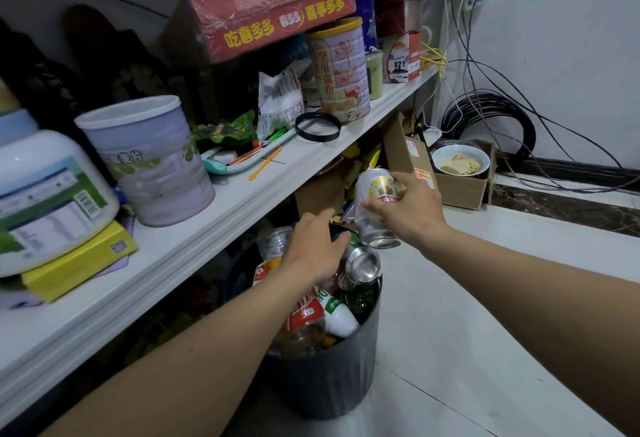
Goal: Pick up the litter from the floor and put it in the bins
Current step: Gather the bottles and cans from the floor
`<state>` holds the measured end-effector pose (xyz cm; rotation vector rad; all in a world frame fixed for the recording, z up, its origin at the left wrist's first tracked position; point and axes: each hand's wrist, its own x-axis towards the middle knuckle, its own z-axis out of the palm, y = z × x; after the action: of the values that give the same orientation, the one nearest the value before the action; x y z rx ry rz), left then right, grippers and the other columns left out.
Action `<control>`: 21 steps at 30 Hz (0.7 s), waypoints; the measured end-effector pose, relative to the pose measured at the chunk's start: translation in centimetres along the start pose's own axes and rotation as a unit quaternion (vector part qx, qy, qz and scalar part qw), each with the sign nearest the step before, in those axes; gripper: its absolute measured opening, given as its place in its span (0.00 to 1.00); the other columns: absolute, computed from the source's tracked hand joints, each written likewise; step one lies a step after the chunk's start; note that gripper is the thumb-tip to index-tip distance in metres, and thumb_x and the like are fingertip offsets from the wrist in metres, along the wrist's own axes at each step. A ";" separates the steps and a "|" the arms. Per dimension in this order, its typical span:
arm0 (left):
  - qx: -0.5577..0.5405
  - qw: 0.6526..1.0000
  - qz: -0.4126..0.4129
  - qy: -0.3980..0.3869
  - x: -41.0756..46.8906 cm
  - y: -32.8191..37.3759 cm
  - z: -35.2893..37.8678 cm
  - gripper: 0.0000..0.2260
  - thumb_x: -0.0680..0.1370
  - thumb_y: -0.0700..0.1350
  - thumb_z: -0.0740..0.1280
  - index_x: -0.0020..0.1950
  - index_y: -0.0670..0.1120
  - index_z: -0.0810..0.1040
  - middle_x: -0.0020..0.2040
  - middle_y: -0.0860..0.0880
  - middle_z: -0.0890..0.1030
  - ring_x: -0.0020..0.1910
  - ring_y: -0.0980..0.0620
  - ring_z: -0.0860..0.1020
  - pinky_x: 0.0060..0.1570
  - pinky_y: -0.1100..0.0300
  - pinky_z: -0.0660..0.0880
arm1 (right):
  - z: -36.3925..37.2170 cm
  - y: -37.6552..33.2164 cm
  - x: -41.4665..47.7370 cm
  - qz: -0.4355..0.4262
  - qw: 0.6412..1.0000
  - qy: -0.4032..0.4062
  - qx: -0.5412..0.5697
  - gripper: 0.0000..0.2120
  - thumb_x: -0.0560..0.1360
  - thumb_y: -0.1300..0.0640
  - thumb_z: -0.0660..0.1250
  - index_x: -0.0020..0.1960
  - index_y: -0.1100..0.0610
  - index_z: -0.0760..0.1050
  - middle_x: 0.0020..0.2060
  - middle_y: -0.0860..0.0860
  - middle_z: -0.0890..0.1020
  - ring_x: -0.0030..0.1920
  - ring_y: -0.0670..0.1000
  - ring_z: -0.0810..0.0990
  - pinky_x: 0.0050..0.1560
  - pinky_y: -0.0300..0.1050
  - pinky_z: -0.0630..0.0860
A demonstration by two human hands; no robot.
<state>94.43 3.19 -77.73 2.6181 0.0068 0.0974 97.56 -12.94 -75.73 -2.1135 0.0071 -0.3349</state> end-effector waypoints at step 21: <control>0.261 0.958 0.081 0.081 -6.7 -2.9 -3.2 0.27 0.81 0.59 0.54 0.76 0.48 0.60 0.74 0.48 0.65 0.72 0.49 0.62 0.69 0.52 0.63 | 5.2 -1.6 -3.7 -0.079 0.978 -0.145 -0.131 0.21 0.69 0.45 0.74 0.56 0.57 0.80 0.48 0.55 0.84 0.52 0.56 0.81 0.49 0.47 0.78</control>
<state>87.57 7.18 -76.86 3.1268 -0.1455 0.4190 95.06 -7.29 -77.87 -2.4132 -0.3055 -0.1190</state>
